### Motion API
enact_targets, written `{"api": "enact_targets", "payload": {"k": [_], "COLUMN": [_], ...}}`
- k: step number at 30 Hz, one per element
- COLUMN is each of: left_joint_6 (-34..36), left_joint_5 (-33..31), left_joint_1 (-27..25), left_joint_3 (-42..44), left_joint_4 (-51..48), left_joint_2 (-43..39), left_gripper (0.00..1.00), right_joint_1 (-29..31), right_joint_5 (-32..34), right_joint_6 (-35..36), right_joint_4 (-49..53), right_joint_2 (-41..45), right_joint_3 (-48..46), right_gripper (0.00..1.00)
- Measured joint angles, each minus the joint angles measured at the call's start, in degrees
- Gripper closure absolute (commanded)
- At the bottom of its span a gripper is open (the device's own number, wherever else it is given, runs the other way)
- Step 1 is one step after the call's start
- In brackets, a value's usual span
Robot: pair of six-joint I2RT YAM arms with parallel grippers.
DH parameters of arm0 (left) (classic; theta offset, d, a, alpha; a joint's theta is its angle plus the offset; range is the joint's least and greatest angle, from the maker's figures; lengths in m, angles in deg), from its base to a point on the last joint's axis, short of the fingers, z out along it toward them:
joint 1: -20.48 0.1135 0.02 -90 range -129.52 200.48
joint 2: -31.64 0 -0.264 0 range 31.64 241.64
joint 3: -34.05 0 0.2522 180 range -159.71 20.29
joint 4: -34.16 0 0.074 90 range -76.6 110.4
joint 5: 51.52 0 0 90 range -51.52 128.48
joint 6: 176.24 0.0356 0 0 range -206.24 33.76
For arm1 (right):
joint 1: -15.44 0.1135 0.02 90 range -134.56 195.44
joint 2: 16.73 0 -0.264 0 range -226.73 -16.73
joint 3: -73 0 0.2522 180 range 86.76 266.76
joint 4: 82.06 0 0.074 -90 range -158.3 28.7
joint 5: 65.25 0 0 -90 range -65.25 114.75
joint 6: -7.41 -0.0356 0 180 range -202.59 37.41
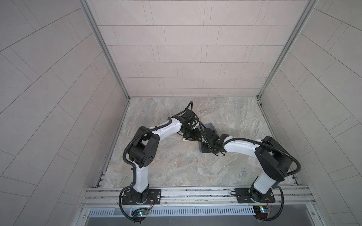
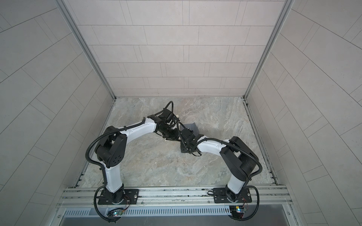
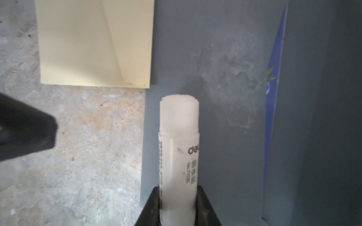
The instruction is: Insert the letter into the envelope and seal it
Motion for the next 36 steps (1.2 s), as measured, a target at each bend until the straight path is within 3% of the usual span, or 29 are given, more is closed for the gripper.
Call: {"api": "enact_targets", "payload": {"k": [5,8,14,18,19,21,23,25,30,36], "left_joint_6": [-0.5,-0.8,-2.5,-4.5,-4.8,-6.2,-8.9,-12.9,-27.8,-43.8], "left_joint_5": [4.0,4.3,4.7,5.3,5.5,5.7,5.6,5.4,3.8,0.1], "left_joint_1": [0.0,0.3,0.7,1.1,1.1,1.1,1.6,2.3,6.1,7.7], "left_joint_3": [0.0,-0.2,-0.3,-0.4,-0.4,-0.4,0.2,2.2,10.6,14.4], "left_joint_4": [0.1,0.2,2.8,4.4,5.0,5.9,8.3,12.7,27.6,43.6], "left_joint_2": [0.0,-0.4,-2.5,-3.1,-3.2,-3.6,-4.8,-6.9,-13.9,-16.4], "left_gripper": [0.31,0.38,0.57,0.81,0.88,0.97,1.00,1.00,1.00,1.00], "right_joint_1": [-1.6,-2.8,-3.9,-5.0,-5.4,-6.5,-8.2,-10.5,-15.6,-16.1], "right_joint_5": [-5.6,-9.0,-14.8,-16.9,-17.4,-18.7,-20.5,-22.4,-23.5,-23.6], "right_joint_6": [-1.2,-2.5,-3.7,-4.1,-4.1,-4.0,-4.5,-5.4,-8.9,-15.5], "right_joint_4": [-8.9,-13.6,-18.7,-19.8,-19.9,-20.0,-20.0,-20.5,-26.6,-36.2], "right_joint_2": [7.5,10.3,12.4,13.1,13.2,14.0,15.5,18.1,25.1,26.3], "right_joint_3": [-5.4,-7.0,-7.4,-7.4,-7.4,-7.4,-7.5,-7.8,-9.5,-11.0], "right_gripper": [0.96,0.96,0.96,0.95,0.89,0.62,0.45,0.39,0.39,0.42]}}
